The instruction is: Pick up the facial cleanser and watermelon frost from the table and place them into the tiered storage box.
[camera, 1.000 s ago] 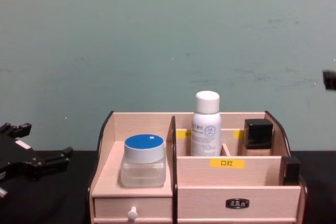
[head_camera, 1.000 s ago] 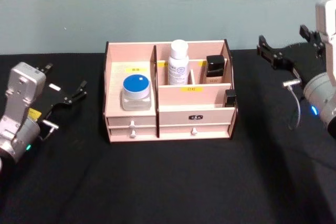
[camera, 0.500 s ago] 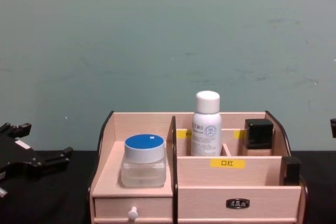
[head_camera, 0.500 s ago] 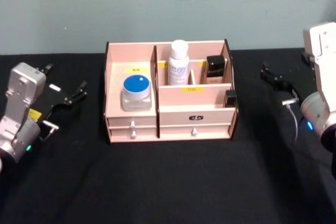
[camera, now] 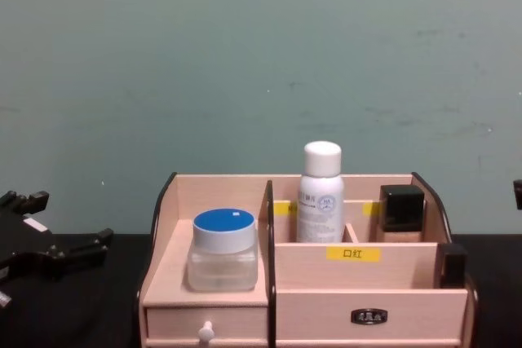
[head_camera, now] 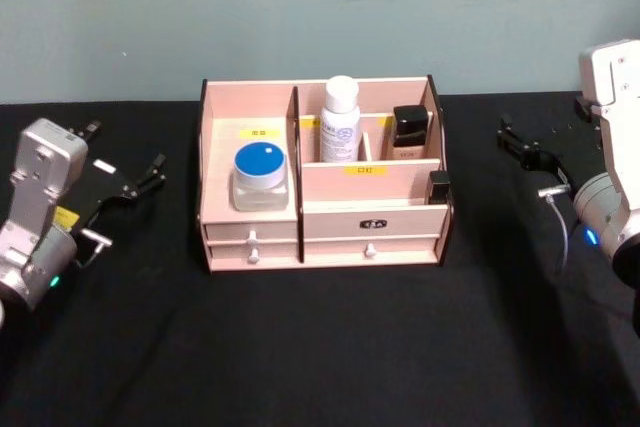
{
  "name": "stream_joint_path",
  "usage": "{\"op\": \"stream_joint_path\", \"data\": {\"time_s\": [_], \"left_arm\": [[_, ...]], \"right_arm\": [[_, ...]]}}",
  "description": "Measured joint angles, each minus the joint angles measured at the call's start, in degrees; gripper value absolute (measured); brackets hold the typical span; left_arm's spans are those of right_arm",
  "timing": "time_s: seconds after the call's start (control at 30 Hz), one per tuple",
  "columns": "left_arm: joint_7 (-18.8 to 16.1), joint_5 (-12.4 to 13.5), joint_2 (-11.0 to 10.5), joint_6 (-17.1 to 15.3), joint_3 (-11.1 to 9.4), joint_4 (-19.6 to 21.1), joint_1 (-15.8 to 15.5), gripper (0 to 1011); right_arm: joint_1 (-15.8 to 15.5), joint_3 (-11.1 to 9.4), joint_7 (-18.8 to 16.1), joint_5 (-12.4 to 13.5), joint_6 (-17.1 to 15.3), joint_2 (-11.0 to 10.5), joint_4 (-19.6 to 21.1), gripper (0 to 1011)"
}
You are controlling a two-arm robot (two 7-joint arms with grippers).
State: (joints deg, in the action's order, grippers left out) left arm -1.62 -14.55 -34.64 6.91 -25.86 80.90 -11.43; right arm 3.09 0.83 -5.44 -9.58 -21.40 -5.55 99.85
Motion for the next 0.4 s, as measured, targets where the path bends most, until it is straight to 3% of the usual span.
{"op": "stream_joint_path", "data": {"time_s": [0.4], "left_arm": [[0.00,0.00,0.00,0.00,0.00,0.00,0.00,1001]], "right_arm": [[-0.05,0.00,0.06,0.01,-0.03,-0.04,0.16,1000]]}}
